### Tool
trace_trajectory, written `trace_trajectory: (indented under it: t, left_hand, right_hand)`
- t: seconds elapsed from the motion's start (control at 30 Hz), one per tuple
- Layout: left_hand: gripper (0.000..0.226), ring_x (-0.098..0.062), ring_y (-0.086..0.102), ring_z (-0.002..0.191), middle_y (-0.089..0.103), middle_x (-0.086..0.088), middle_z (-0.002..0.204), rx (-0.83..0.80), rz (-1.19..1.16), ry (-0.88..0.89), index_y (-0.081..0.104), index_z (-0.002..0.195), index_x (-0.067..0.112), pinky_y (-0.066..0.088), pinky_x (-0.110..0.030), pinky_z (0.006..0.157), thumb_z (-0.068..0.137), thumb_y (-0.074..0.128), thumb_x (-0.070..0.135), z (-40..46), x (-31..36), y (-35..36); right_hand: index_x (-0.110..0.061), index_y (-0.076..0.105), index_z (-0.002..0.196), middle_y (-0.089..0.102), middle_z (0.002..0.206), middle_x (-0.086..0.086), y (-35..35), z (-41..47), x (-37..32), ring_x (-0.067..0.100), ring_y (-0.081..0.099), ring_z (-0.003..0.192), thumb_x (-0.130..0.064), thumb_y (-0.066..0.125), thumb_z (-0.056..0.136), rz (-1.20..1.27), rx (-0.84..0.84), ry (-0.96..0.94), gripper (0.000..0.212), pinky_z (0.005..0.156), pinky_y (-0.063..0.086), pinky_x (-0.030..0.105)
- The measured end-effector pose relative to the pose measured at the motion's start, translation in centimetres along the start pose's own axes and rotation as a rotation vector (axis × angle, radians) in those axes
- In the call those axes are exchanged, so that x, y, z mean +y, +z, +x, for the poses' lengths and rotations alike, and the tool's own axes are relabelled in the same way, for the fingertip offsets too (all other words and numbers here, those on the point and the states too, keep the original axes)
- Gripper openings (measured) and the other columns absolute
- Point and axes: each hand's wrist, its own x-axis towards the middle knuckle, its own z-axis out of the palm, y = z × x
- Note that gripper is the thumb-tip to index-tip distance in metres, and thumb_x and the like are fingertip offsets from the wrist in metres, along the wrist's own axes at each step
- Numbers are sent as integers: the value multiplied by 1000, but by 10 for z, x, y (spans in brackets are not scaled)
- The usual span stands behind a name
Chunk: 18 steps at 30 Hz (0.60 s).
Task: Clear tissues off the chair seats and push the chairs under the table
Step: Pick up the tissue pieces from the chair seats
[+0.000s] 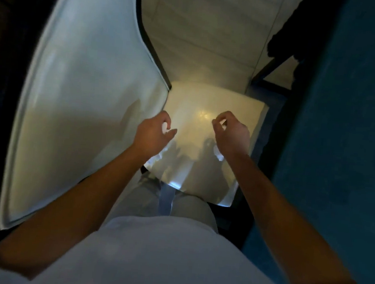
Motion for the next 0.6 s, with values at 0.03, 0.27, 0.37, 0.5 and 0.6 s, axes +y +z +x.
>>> trace_trajectory:
  t: [0.03, 0.27, 0.37, 0.5, 0.6]
  left_hand:
    - [24, -28, 59, 61, 66, -13, 72, -22, 4, 29, 51, 83, 23, 43, -35, 63, 90, 73, 29, -8, 3, -4]
    - [18, -19, 72, 84, 73, 2, 71, 43, -143, 167, 58, 92, 31, 53, -37, 94, 89, 75, 36, -57, 23, -35]
    - [22, -19, 72, 80, 74, 5, 90, 79, -173, 287, 57, 99, 36, 57, -40, 86, 89, 76, 30, -83, 29, -58]
    - [35, -16, 72, 92, 72, 15, 116, 151, -214, 438, 64, 122, 31, 52, -26, 98, 90, 76, 25, -118, 34, -109]
    - [35, -8, 68, 93, 70, 13, 109, 238, -247, 571, 67, 124, 35, 52, -17, 84, 90, 73, 28, -154, 47, -159]
  right_hand:
    - [-28, 65, 115, 67, 92, 1, -7, -4, -4, 28, 68, 96, -32, 57, 100, 15, 20, -26, 17, 81, 52, 34]
    - [-25, 68, 122, 66, 121, -4, -40, -57, -35, 15, 68, 93, 8, 50, 87, 207, 96, -257, 52, 87, 58, 40]
    - [-24, 72, 108, 65, 122, -6, -45, -88, -55, 10, 65, 101, 12, 50, 83, 209, 158, -291, 49, 89, 57, 38]
    - [-22, 73, 109, 65, 119, -7, -48, -127, -85, 8, 65, 101, 13, 51, 86, 195, 304, -341, 48, 90, 56, 38]
    - [-22, 73, 105, 67, 116, -12, -50, -162, -112, 7, 71, 85, 12, 47, 88, 307, 385, -360, 46, 77, 61, 38]
